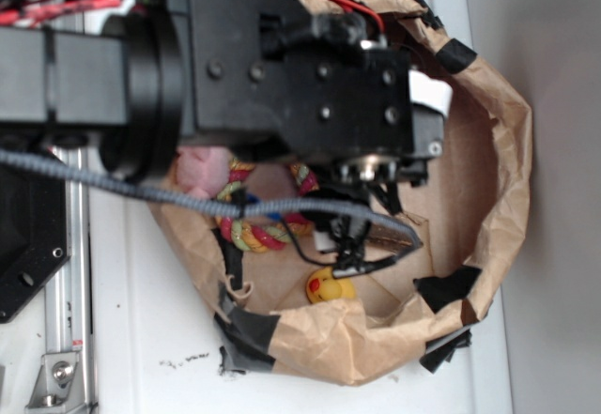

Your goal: Grab the wood chip.

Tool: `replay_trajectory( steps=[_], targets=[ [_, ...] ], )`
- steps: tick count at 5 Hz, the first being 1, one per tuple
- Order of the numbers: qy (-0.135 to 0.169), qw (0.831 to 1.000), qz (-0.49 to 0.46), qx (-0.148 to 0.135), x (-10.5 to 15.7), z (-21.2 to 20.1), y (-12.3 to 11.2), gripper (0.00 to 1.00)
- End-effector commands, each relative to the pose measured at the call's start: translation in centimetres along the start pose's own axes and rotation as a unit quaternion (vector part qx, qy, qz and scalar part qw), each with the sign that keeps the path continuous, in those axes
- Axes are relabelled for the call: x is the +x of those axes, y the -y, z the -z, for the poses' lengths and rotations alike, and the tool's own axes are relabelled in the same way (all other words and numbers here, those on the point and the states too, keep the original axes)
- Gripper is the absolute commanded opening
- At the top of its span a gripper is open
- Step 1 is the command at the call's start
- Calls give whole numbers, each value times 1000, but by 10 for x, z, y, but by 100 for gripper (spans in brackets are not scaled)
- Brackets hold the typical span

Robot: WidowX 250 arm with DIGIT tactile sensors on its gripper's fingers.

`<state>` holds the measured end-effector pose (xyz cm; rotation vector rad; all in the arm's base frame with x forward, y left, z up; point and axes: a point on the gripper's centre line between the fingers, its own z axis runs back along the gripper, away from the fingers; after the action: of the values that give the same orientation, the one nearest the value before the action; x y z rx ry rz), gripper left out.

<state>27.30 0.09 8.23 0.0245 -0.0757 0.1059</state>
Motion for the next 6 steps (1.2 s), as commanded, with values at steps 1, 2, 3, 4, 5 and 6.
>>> replay_trajectory(
  steps=[1,2,3,4,5,6],
  targets=[
    [26,1000,13,-9,9,21,36,100],
    [-2,1000,-5,3,13,54,14,100],
    [0,1000,-6,-4,17,71,5,100],
    [-11,1000,1,-2,15,81,10,100],
    [-12,1000,-11,-9,10,75,11,0],
    [-2,1000,-14,-8,10,66,6,0]
  ],
)
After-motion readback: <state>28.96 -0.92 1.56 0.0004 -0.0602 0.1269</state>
